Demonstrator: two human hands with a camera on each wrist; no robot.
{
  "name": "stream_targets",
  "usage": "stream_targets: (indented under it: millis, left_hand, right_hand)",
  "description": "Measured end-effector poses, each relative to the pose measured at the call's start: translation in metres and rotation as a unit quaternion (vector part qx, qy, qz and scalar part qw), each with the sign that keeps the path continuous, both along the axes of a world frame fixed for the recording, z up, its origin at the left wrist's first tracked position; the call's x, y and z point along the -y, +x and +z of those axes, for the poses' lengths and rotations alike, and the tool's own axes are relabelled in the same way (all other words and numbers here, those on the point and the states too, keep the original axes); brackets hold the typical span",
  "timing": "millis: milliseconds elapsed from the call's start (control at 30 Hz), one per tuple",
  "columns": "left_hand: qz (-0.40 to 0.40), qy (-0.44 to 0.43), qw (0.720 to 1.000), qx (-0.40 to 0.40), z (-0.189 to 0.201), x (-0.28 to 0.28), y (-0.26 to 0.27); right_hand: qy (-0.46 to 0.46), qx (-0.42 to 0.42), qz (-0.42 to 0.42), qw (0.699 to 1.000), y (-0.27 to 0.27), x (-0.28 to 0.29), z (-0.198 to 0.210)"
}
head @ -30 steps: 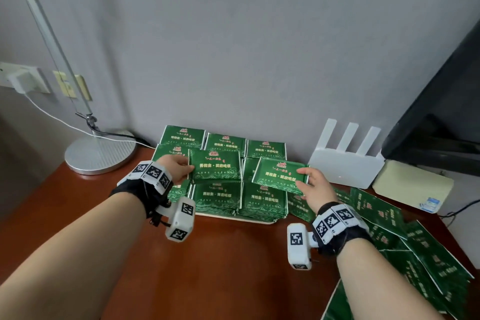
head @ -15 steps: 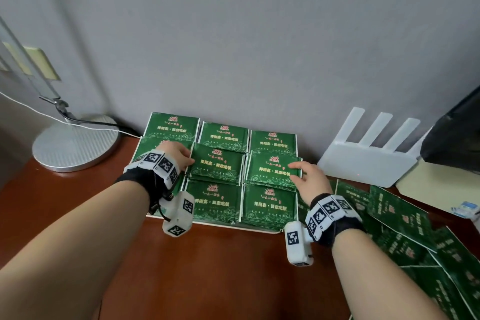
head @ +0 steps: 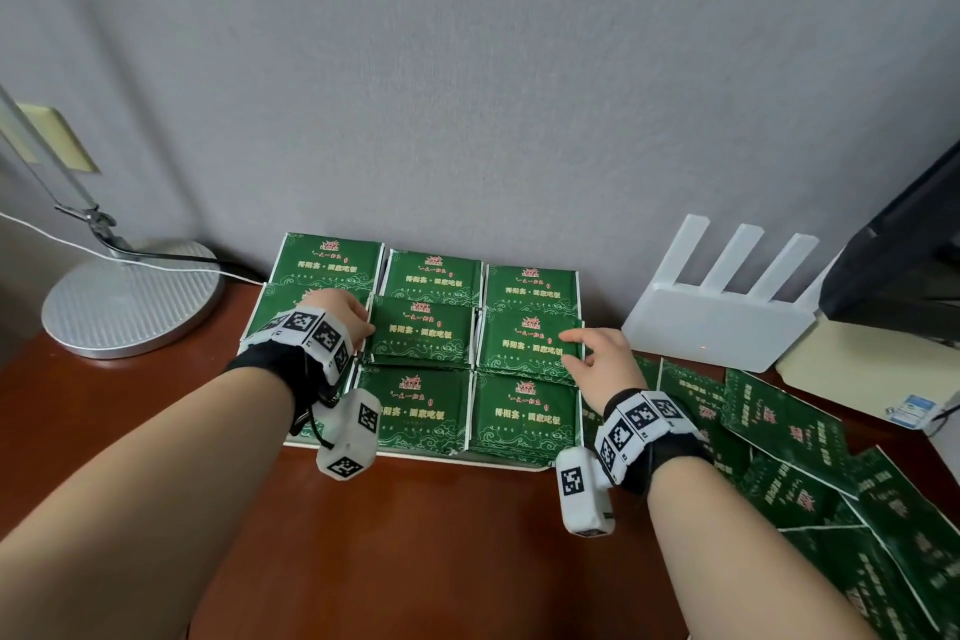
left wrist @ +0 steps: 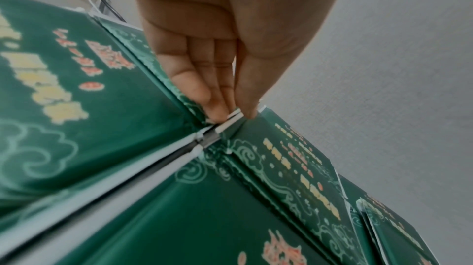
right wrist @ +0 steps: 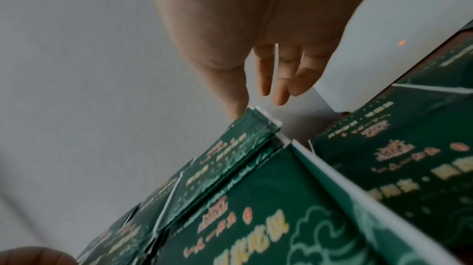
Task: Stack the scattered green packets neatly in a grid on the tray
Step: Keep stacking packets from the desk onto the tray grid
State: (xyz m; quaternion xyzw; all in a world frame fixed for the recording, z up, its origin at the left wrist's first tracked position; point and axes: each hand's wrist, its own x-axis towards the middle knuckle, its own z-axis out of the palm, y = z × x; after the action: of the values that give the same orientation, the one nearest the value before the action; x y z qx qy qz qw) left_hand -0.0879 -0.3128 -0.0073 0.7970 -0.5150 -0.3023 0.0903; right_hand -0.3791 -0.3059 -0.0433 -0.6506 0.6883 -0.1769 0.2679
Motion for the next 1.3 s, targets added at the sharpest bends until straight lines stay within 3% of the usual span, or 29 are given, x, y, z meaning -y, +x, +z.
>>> stream_targets:
  millis: [300,600,733,867,1033,1133,1300]
  left_hand:
    - [-0.042,-0.048,0.997,0.031,0.026,-0.020,-0.016]
    - [-0.305,-0.069,0.949,0.052,0.059,-0.101,-0.134]
    - [-0.367,-0.042,0.929,0.020,0.046,-0.137,-0.193]
    - [-0.412,0.020,0.911,-0.002,0.008,-0.163,-0.246]
    - [-0.381,0.128,0.914,0.054,-0.048,-0.205,-0.295]
    - [-0.343,0.120,0.926,0.102,-0.066,-0.231,-0.311]
    - [-0.260,0.107,0.956,0.089,-0.079,-0.247,-0.322]
  right_hand:
    - [-0.030,-0.028,-0.024,0.999,-0.039,-0.033,0.040]
    - [-0.021,-0.092,-0.086,0.992,-0.137,-0.130,0.091]
    - [0.031,-0.127,-0.106,0.986,-0.184,-0.182,0.082]
    - [0.160,-0.146,-0.077,0.973,-0.212,-0.226,0.046]
    - [0.308,-0.156,-0.044,0.937,-0.220,-0.268,-0.010]
    - [0.275,-0.173,-0.063,0.944,-0.215,-0.285,-0.034]
    - [0.230,-0.097,-0.119,0.961,-0.208,-0.291,-0.044]
